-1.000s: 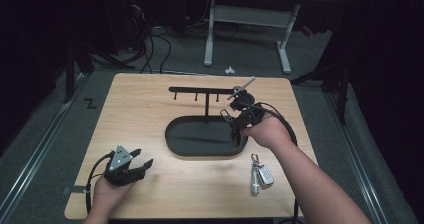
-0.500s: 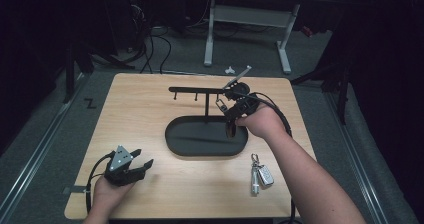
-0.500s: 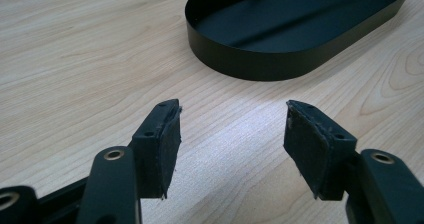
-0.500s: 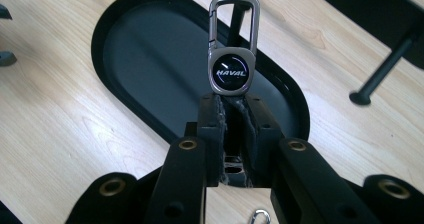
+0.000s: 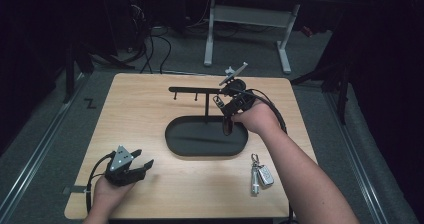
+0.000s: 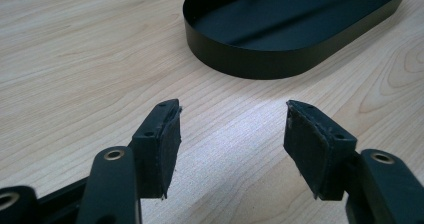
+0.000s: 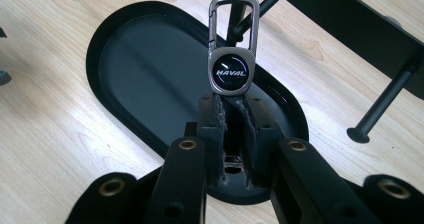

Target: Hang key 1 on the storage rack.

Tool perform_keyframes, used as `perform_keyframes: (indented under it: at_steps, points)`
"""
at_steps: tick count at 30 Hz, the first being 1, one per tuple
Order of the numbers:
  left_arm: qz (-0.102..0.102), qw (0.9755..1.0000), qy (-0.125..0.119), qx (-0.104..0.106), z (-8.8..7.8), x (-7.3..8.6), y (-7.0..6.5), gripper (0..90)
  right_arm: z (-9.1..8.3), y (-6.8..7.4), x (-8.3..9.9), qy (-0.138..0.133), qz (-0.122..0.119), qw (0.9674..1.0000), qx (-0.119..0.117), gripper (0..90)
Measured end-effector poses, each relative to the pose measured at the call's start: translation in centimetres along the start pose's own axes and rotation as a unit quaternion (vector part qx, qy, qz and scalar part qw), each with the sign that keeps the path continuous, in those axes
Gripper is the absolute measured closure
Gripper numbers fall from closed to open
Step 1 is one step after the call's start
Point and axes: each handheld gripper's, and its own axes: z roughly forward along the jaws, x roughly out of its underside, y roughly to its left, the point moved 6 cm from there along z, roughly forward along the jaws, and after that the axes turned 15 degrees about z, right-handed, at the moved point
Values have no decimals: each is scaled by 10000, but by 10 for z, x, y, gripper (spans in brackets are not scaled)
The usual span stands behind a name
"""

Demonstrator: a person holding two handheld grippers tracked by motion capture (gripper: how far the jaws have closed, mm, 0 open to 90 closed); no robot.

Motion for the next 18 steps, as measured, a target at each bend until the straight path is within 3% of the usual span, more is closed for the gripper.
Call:
perform_keyframes:
  at_steps: [18]
  points:
    - [19,10000,16,51,1,0,-2,400,15,-3,2,-13,68,9999,95,803]
